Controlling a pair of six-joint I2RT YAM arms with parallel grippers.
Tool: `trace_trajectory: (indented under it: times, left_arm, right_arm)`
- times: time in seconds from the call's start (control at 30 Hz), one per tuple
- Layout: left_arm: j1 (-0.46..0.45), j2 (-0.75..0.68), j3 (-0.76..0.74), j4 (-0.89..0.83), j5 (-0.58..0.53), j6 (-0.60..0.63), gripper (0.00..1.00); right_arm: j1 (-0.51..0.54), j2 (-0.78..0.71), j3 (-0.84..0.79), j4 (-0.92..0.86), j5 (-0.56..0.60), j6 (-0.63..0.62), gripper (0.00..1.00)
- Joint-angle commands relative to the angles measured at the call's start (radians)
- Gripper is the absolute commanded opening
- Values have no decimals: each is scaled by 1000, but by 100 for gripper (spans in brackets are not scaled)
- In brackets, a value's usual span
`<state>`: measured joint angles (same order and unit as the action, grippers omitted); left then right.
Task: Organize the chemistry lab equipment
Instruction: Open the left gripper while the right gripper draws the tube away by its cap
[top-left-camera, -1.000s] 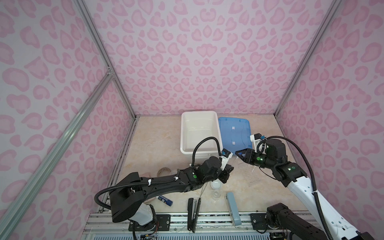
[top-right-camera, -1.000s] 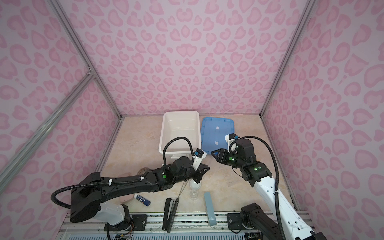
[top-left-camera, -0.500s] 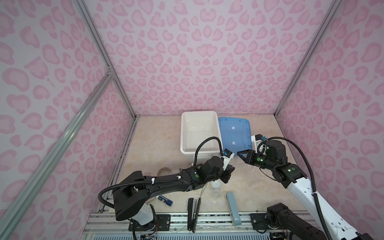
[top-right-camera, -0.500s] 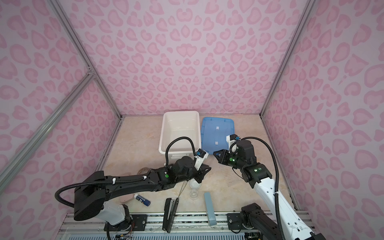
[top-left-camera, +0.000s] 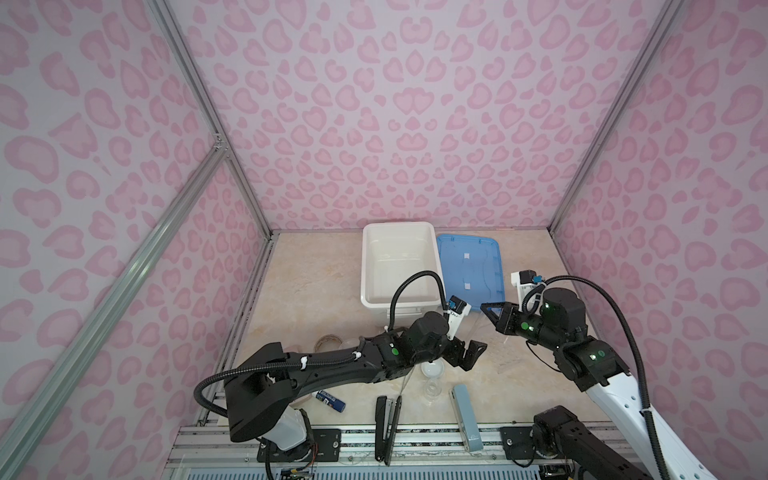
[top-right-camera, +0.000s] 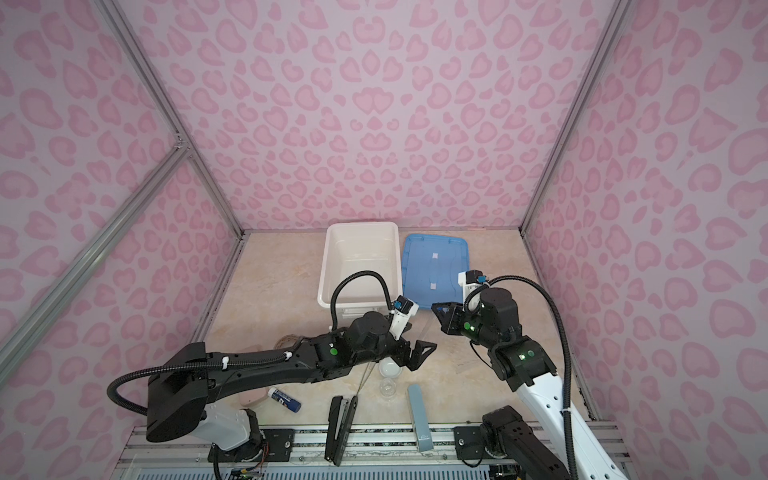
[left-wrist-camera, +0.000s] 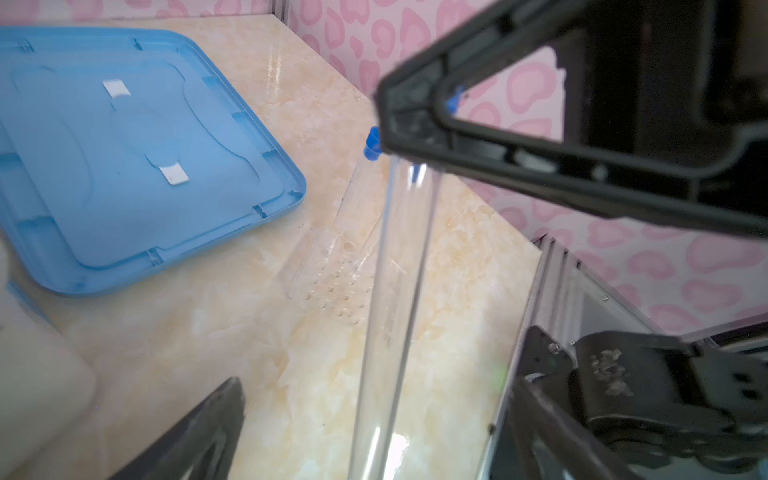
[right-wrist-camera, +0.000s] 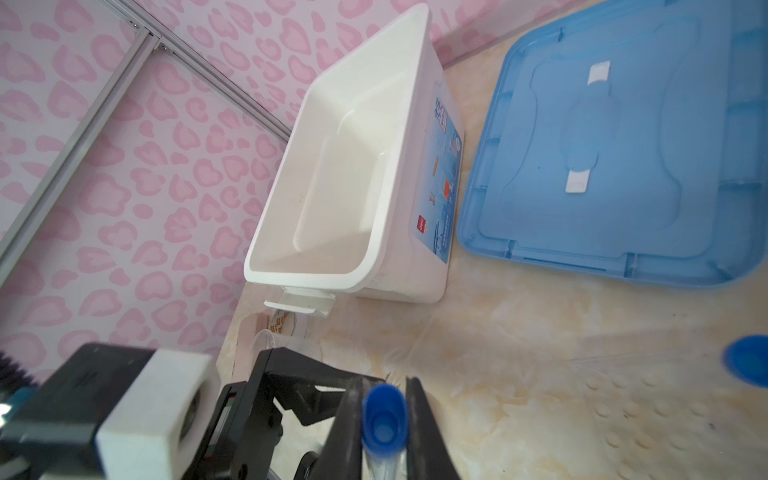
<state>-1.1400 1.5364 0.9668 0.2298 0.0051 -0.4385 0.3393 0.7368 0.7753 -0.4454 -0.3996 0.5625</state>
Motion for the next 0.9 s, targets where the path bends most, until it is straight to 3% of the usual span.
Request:
trace_trajectory:
  times: [0.0,0.23,0.57,0.87]
  left_arm:
    - [2,-28,22,57,38,-78,98]
    - [2,13,69,48,84,-120,98]
    - [1,51,82,72,114,-154,98]
    - [-7,88,72,79,116,-183,98]
  right_arm:
    - [18,-56,9,-94,167,-89,14]
    - [48,-219,-41,-185,354,-112,14]
    - [46,-331,-123,-255,682,-32,14]
    - [45,-435,-236,-140,835,-46,14]
